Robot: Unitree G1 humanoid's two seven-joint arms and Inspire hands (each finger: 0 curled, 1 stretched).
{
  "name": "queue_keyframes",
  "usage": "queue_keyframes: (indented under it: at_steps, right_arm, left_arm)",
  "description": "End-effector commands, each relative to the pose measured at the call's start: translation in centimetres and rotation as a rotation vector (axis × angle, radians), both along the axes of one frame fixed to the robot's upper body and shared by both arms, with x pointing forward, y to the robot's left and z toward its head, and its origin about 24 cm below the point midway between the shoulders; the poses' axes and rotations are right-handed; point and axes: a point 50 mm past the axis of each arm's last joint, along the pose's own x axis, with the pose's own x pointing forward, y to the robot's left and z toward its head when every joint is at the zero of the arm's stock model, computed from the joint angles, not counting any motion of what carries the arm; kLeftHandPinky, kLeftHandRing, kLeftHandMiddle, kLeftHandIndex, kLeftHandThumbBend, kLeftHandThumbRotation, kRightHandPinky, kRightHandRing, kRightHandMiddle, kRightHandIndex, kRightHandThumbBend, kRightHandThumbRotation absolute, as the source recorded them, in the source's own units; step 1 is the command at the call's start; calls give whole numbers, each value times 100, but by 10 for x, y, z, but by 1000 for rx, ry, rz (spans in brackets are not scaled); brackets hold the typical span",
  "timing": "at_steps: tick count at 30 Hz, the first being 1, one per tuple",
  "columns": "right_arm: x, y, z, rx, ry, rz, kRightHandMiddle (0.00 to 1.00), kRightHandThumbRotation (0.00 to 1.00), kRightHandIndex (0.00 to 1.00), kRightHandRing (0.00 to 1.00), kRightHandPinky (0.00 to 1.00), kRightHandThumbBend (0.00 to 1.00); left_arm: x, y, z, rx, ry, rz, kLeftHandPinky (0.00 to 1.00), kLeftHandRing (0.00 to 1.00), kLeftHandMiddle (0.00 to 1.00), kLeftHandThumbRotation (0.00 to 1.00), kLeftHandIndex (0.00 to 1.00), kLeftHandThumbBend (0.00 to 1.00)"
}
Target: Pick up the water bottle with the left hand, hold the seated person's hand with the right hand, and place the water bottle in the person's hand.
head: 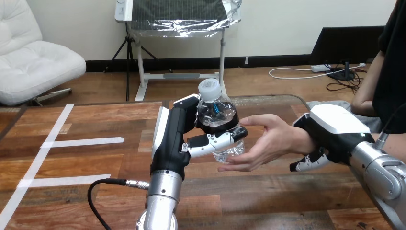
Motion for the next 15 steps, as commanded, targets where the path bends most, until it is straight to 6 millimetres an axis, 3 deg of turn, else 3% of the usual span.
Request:
queue_keyframes:
  at_steps: [1,15]
  right_arm:
    - [8,-4,26,-3,-105,-10,39,0,41,29,21,69]
    - [10,4,34,14,-114,-2,39,0,40,28,21,69]
  left_arm:
    - [11,-27,36,-104,-127,-49,43,41,42,0,46,69]
    - [9,-36,37,-122,-134,-85,41,40,42,0,46,69]
